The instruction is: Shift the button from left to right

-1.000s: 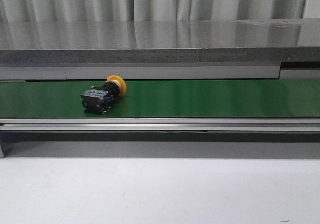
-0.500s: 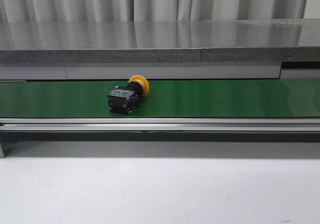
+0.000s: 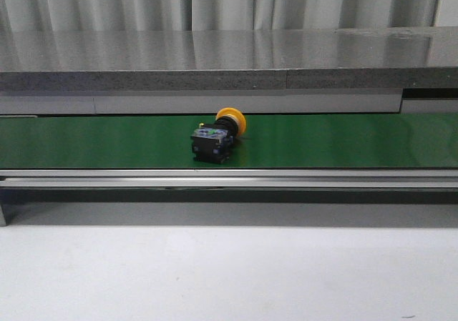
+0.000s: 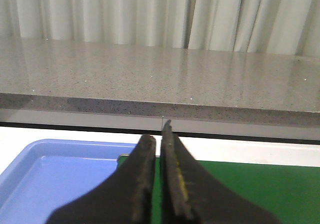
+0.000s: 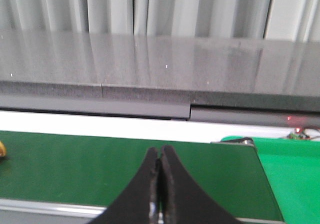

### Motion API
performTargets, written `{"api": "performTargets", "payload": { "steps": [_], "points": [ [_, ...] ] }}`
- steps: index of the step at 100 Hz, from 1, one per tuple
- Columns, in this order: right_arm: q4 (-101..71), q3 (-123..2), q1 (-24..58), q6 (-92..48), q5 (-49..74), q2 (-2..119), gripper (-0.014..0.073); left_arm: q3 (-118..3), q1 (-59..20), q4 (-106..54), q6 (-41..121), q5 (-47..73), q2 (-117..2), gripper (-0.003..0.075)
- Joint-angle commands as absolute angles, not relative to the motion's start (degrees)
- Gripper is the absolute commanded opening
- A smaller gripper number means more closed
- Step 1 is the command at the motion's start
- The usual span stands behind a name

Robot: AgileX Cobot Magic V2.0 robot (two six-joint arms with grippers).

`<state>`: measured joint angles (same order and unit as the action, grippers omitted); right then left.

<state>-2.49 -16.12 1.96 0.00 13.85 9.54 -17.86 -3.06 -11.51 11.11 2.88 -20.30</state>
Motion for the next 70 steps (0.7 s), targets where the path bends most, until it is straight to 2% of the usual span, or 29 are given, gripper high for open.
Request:
{"api": "performTargets", "payload": {
  "steps": [1, 27, 50, 70],
  "points": [
    [-2.55, -22.78, 2.01, 0.0, 15.09, 16.05, -0.0067, -19.42, -3.01, -12.22, 10.48, -1.66, -20.66, 0.0005],
    [-2.55, -36.76, 2.01, 0.0, 27.86, 36.16, -0.0067, -19.42, -3.01, -12.22, 10.48, -1.66, -20.66, 0.0005],
    [-2.66, -42.93, 2.01, 0.0, 27.76, 49.85, -0.0067, -19.42, -3.01, -12.22, 10.48, -1.66, -20.66, 0.0005],
    [-2.66, -43.54, 2.01, 0.0, 28.57, 55.39, -0.0062, -19.42, -3.01, -12.22, 10.48, -1.66, -20.66, 0.0005]
  ]
}}
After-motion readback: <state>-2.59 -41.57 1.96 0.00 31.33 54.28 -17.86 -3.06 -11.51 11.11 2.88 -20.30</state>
